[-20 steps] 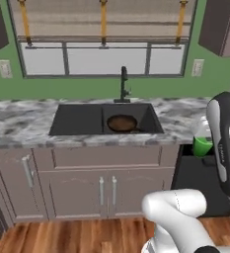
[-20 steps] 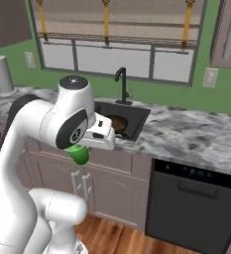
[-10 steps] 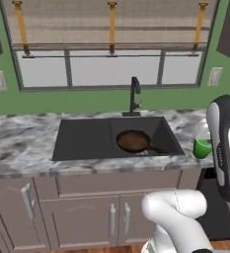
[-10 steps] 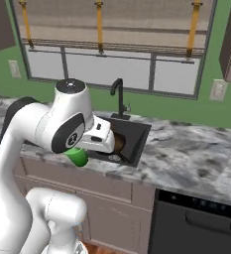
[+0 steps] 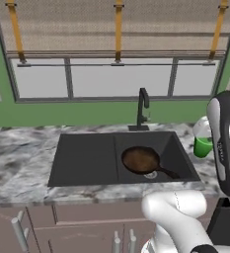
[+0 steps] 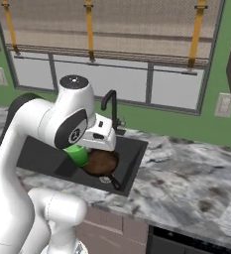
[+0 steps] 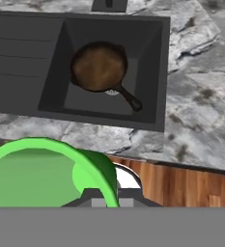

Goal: Pick the cup and pan and place them in the sink. Then turn on the water.

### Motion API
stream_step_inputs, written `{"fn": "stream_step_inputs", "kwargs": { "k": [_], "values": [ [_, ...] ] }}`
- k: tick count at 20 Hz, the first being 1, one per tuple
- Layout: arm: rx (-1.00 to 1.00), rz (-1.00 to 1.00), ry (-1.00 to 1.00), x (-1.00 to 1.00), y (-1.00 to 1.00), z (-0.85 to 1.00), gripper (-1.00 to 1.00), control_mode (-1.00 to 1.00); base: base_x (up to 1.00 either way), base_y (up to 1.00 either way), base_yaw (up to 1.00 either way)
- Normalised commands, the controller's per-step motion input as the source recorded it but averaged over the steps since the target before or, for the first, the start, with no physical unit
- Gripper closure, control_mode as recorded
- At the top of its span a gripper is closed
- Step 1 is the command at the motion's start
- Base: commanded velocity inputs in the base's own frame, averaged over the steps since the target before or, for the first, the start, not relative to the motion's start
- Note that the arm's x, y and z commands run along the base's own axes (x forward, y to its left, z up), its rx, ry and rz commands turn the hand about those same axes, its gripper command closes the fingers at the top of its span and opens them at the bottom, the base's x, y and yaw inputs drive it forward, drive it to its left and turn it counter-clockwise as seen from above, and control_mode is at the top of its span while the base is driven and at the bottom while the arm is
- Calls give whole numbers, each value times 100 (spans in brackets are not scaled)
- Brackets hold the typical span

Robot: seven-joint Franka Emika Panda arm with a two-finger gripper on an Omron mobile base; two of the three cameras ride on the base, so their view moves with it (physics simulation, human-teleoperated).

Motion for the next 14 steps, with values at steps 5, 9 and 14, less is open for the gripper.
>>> {"fn": "stream_step_inputs", "kwargs": {
  "k": [5, 9, 14],
  "values": [
    [0, 0, 0, 0, 0, 0, 100, 100, 85, -6, 15],
    [0, 0, 0, 0, 0, 0, 100, 100, 49, -3, 0],
    [0, 0, 0, 0, 0, 0, 100, -100, 0, -1, 0]
  ]
}}
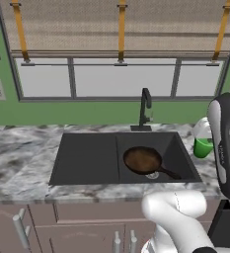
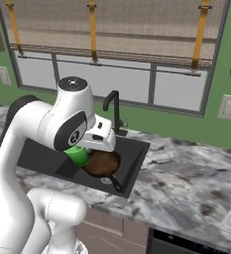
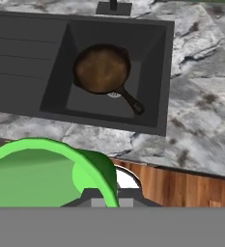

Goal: Pick the cup and pan and place them in the sink. Then turn on the water.

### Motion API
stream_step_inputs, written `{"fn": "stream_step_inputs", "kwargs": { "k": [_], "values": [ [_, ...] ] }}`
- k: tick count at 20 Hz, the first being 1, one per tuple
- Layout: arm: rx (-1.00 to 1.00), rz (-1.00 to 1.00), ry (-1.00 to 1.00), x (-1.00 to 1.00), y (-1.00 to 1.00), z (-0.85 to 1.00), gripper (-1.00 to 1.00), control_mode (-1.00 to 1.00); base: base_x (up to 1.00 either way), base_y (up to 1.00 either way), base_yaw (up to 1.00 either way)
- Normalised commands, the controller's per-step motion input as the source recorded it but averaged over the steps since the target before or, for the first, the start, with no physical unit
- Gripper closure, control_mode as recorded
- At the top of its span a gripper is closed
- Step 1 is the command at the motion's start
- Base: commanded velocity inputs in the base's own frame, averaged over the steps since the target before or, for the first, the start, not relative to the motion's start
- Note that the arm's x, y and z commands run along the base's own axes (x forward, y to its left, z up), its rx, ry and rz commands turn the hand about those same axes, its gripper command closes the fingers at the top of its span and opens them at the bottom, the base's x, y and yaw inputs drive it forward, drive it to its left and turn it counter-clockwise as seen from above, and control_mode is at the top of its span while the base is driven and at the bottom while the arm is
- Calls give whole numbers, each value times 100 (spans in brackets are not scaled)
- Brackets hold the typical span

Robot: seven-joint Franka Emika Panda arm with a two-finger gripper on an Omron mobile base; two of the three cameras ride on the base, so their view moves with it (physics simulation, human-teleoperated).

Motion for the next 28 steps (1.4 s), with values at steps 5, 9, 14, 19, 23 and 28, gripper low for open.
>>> {"fn": "stream_step_inputs", "kwargs": {
  "k": [5, 9, 14, 19, 23, 28],
  "values": [
    [2, 0, 1, 15, 0, -8, 100, -100, 0, 0, 0],
    [8, 0, 3, 44, -10, -54, 100, -100, 0, 0, 0],
    [-1, 0, 2, 33, -3, -76, 100, -100, 0, 0, 0],
    [-3, 0, 0, 35, 1, -51, 100, -100, 0, 0, 0],
    [0, 0, 0, 41, 8, -26, 100, -100, 0, 0, 0],
    [0, 0, 0, 62, 28, -35, 100, -100, 0, 0, 0]
  ]
}}
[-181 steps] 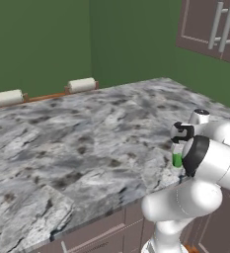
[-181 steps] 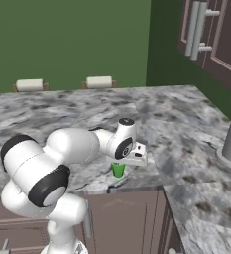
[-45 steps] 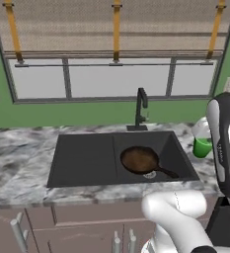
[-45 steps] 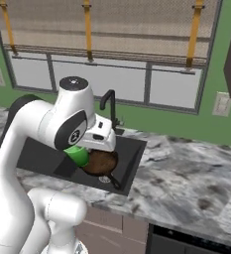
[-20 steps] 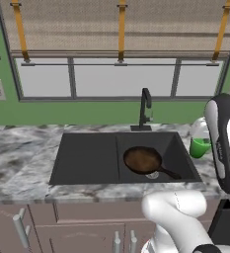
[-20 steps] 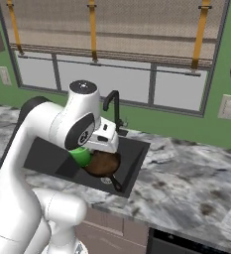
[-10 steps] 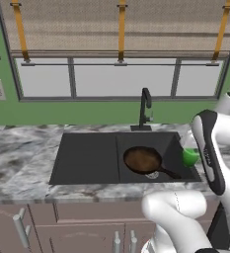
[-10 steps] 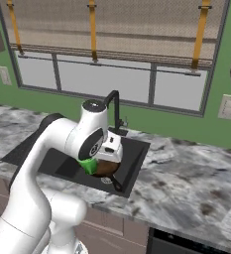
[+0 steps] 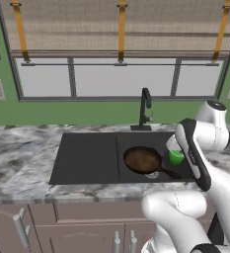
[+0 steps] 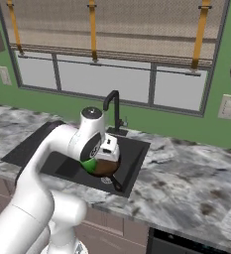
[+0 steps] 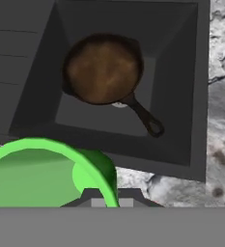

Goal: Pick the cup and pan and place them in the sink. Then turn on the water.

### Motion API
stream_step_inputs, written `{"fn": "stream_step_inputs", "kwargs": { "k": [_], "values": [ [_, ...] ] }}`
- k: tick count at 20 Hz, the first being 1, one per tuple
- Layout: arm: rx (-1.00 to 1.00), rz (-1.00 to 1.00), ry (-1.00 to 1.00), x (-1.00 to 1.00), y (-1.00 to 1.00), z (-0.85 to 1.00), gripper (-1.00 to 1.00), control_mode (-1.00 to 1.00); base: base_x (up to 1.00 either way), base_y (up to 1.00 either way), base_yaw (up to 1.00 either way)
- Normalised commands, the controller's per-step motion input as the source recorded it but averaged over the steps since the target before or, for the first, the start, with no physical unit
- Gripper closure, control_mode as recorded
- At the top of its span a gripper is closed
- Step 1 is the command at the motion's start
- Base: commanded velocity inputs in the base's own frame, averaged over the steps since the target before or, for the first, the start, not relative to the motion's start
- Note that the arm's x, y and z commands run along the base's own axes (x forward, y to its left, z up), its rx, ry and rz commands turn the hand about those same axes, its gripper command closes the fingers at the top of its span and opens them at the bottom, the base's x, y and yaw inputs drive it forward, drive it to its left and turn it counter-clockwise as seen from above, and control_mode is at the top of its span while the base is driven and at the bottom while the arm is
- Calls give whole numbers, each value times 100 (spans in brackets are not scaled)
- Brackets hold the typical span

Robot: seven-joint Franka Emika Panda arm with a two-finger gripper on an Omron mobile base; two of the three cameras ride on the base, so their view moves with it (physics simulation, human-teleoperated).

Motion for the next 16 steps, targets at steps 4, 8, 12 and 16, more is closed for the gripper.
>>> {"fn": "stream_step_inputs", "kwargs": {
  "k": [4, 8, 12, 16],
  "values": [
    [0, 0, 0, 58, 33, -26, 100, -100, 0, 0, 0],
    [0, 0, 0, 36, 24, -27, 100, -100, 0, 0, 0],
    [0, 0, 0, 31, 3, -22, 100, -100, 0, 0, 0],
    [-3, 0, 0, 26, 0, -22, 100, -100, 0, 0, 0]
  ]
}}
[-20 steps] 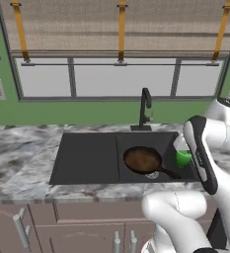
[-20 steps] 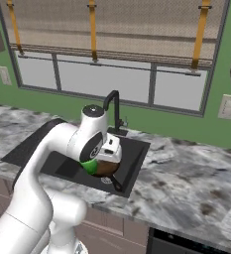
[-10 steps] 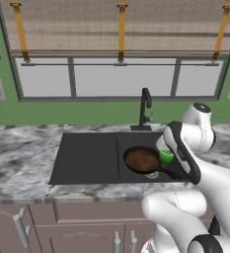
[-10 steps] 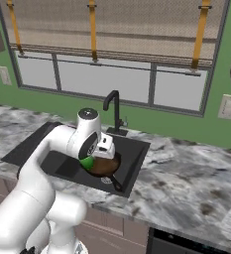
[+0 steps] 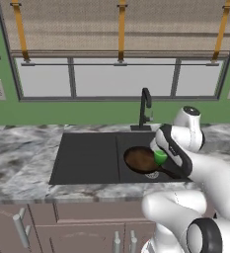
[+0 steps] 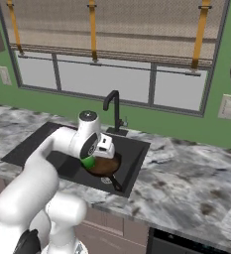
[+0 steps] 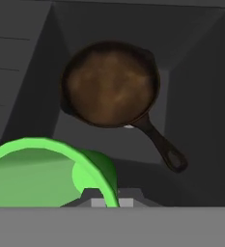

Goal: Pick the cup and pan and place them in the sink. Then turn on the water.

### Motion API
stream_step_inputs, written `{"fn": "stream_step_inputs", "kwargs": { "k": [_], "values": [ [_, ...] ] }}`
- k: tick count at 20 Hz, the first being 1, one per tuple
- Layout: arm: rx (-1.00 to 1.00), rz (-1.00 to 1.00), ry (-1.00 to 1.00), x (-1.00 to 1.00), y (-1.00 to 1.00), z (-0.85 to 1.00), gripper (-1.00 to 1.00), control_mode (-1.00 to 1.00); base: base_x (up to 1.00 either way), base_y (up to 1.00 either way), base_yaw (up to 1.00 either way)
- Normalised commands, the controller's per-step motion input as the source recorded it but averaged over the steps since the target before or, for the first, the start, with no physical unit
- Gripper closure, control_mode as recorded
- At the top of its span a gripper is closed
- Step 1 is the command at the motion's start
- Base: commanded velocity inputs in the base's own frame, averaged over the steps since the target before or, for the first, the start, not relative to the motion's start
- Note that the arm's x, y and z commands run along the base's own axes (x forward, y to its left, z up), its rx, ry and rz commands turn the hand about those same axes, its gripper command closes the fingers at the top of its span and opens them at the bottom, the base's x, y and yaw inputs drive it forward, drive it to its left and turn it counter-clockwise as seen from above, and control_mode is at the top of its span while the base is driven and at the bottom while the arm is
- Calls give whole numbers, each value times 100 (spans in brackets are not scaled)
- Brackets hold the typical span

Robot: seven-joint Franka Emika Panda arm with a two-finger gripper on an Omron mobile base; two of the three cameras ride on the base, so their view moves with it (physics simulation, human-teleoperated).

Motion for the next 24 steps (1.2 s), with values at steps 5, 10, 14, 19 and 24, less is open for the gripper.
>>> {"fn": "stream_step_inputs", "kwargs": {
  "k": [5, 10, 14, 19, 24],
  "values": [
    [0, 0, 0, 7, 0, -10, 100, -100, 0, 0, 0],
    [0, 0, -1, 23, 0, -32, 100, -100, 0, 0, 0],
    [0, 0, -3, 23, 0, -26, 100, -100, 0, 0, 0],
    [0, 0, -3, 24, 0, -29, 100, -100, 0, 0, 0],
    [0, -1, 0, 24, 0, -38, 100, -100, 0, 0, 0]
  ]
}}
